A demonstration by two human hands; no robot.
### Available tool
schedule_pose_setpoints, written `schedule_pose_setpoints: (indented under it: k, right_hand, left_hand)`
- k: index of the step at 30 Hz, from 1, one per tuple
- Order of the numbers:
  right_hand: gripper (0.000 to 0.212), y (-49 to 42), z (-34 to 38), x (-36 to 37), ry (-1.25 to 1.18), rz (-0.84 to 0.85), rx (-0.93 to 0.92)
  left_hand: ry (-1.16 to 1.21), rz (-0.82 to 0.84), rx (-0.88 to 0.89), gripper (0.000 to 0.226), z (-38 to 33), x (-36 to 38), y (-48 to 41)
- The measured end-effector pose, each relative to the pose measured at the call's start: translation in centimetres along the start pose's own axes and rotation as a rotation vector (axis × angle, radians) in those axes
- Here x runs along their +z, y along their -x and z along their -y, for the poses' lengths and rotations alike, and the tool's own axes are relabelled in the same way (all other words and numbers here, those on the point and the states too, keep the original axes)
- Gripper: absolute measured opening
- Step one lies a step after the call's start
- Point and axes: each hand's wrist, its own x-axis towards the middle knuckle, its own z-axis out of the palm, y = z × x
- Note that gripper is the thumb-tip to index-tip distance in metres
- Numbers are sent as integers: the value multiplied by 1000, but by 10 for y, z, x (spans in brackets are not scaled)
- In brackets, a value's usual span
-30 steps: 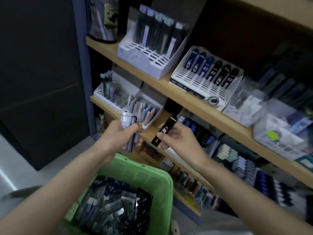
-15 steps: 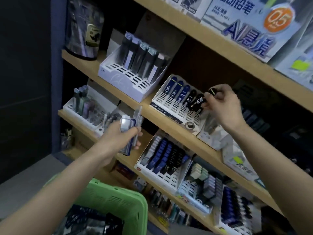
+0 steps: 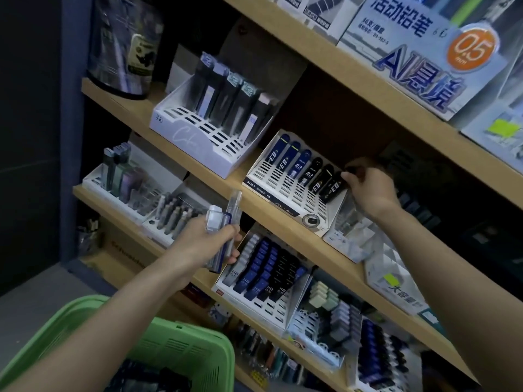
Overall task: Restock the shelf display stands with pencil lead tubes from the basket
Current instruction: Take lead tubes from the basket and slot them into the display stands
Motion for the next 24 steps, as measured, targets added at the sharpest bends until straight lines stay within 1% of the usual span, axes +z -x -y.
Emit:
schedule_pose_setpoints:
  k: [1,3,6,12,19,24]
  right_hand:
    - [21,0,0,1,-15,1,-7]
    - [13,-2,-2,2,-56,6,-21]
    - [18,-3,-3,2,-108,21,-31]
    - [18,-6,-8,2,-130,111,-94]
    - [25,-12,-6,5,-67,56,-71]
    - [21,-17,-8,0,-162,107,-56]
  left_hand:
    - [6,8,-1,8,0,1,-1]
    - [5,17,-5,7,2,1,-3]
    - [-9,23,-9,9,3,3,-5]
    - [8,24,4,8,5,5,-6]
    - [-3,37,-7,8,9,5,-3]
    - [5,41,-6,8,8,4,1]
